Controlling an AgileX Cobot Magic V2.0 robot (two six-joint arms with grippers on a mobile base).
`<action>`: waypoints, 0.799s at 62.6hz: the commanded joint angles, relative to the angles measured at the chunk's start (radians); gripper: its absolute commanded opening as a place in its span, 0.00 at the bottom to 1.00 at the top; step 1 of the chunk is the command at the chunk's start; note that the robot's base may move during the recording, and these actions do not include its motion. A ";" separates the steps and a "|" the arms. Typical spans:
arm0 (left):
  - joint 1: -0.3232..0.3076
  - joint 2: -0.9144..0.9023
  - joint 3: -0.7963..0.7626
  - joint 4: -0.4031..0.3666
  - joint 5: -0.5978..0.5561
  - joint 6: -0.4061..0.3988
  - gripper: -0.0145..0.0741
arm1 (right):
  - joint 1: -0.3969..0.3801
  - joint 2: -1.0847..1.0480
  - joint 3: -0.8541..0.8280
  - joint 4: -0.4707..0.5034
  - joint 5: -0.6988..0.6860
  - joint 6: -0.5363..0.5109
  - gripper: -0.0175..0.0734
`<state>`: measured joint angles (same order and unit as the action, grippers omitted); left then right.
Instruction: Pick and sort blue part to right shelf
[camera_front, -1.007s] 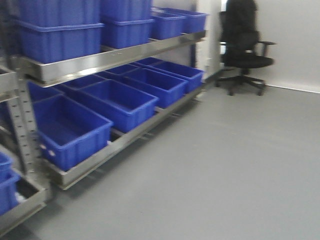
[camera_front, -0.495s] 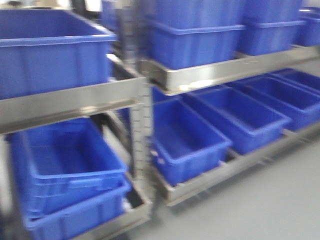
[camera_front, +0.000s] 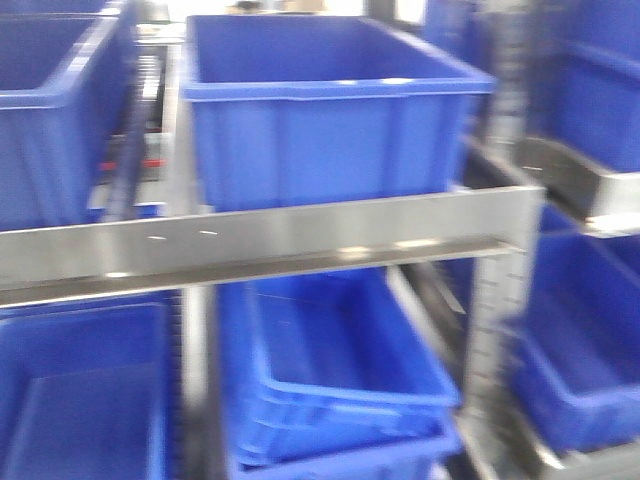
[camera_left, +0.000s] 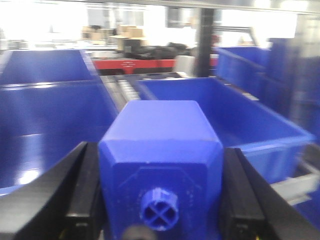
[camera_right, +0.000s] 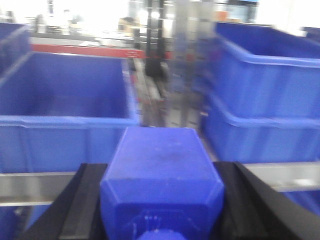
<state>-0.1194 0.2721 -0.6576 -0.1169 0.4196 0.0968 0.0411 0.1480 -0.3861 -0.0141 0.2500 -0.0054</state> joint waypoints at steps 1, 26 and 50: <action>0.001 0.016 -0.029 -0.009 -0.093 -0.004 0.54 | -0.005 0.010 -0.029 -0.006 -0.098 -0.008 0.66; 0.001 0.016 -0.029 -0.009 -0.093 -0.004 0.54 | -0.005 0.010 -0.029 -0.006 -0.098 -0.008 0.66; 0.001 0.016 -0.029 -0.009 -0.093 -0.004 0.54 | -0.005 0.010 -0.029 -0.006 -0.098 -0.008 0.66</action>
<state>-0.1194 0.2721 -0.6576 -0.1169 0.4196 0.0968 0.0411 0.1480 -0.3861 -0.0141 0.2500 -0.0054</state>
